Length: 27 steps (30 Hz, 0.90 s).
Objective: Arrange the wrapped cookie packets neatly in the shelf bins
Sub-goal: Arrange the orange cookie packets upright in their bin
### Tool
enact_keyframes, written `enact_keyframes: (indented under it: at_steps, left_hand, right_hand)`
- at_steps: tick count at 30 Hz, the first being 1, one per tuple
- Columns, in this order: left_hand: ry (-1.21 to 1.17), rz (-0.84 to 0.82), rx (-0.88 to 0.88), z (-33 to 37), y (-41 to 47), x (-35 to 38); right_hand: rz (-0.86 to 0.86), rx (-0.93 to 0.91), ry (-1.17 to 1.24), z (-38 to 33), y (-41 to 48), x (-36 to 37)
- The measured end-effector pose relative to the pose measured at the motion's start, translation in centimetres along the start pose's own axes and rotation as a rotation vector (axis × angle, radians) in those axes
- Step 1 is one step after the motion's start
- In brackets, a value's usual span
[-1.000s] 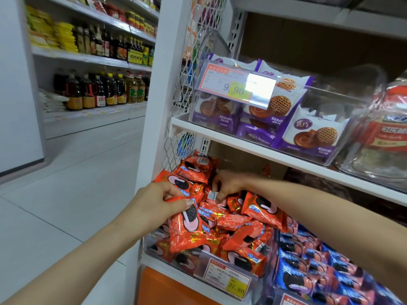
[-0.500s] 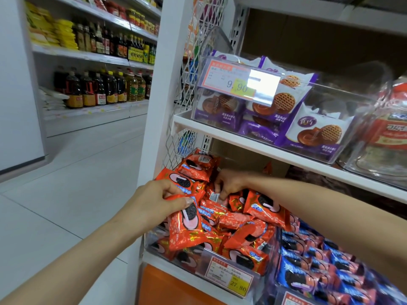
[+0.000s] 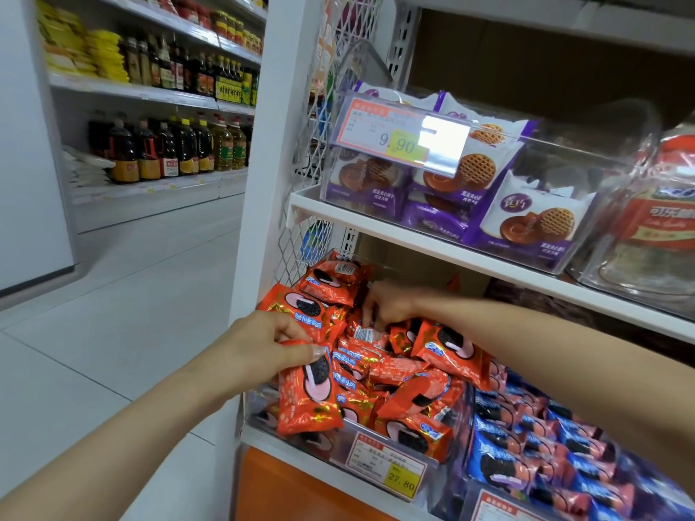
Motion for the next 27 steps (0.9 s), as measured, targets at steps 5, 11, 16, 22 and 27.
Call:
enact_keyframes:
  at_steps: [5, 11, 16, 22, 27]
  left_hand:
    - [-0.002, 0.013, -0.005, 0.2, -0.1, 0.0]
    - [-0.023, 0.02, -0.004, 0.3, -0.2, -0.1]
    - [-0.018, 0.032, 0.004, 0.4, -0.1, -0.3]
    - [-0.008, 0.035, 0.014, 0.6, -0.1, 0.0]
    - [-0.006, 0.018, 0.017, 1.0, -0.6, 0.7]
  right_hand:
    - [0.136, -0.071, 0.108, 0.2, -1.1, -2.8]
    - [0.124, -0.096, 0.084, 1.0, -2.2, -3.9]
    - [0.372, -0.134, 0.321, 2.3, -3.2, -7.0]
    - [0.578, -0.131, 0.504, 1.2, -2.9, -8.1]
    - [0.494, -0.079, 0.333, -2.6, 0.1, -7.6]
Point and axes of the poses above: each hand's wrist, its own y-axis towards the middle knuckle, its own x-axis out of the palm, z = x × y, the point moved 10 cm from there along y, towards the middle knuckle, and after that the axes turned 2 degrees about z, right-handed, at the moved point
